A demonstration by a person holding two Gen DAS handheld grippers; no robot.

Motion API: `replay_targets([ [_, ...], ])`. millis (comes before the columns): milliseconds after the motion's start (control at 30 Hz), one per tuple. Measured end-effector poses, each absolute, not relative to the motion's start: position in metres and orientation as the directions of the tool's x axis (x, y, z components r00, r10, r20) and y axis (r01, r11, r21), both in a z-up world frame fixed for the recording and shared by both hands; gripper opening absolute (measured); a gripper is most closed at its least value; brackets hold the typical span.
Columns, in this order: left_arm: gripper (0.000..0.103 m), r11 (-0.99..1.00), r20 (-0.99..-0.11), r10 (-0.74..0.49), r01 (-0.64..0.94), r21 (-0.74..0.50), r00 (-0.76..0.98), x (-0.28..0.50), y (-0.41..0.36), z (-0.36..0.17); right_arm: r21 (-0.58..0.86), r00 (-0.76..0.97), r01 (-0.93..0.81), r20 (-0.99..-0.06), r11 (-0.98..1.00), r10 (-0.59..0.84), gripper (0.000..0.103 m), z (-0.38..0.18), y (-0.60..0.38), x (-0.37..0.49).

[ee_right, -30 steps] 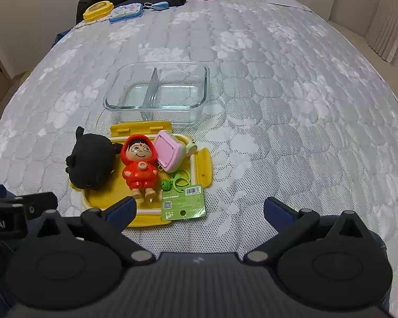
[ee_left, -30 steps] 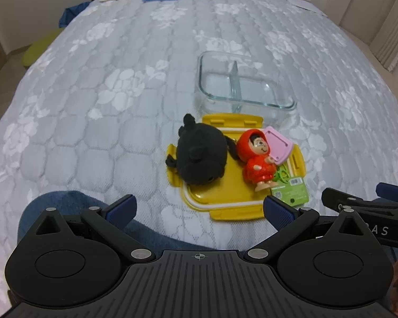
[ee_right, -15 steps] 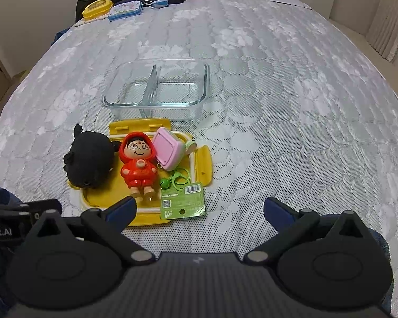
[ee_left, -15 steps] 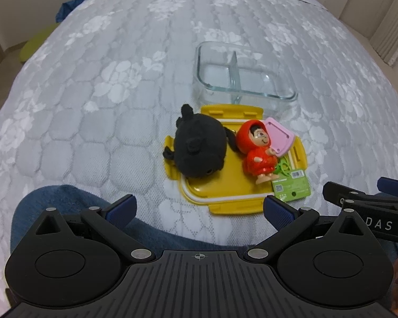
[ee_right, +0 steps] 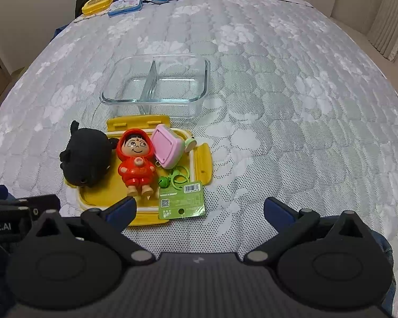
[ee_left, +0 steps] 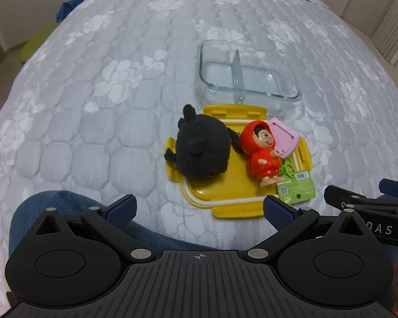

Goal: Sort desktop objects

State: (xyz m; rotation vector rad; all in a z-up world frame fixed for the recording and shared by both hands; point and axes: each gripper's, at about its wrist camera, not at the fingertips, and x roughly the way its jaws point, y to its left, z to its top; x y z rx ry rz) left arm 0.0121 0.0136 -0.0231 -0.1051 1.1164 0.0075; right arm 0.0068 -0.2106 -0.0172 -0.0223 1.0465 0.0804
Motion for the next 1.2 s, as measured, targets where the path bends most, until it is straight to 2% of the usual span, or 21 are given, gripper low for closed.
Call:
replay_targets([
  [1200, 0.103, 0.993, -0.919, -0.074, -0.054, -0.103, 0.386, 0.032, 0.016, -0.047, 0.002, 0.461, -0.087, -0.887, 0.996, 0.041, 0.103, -0.035, -0.204, 0.025],
])
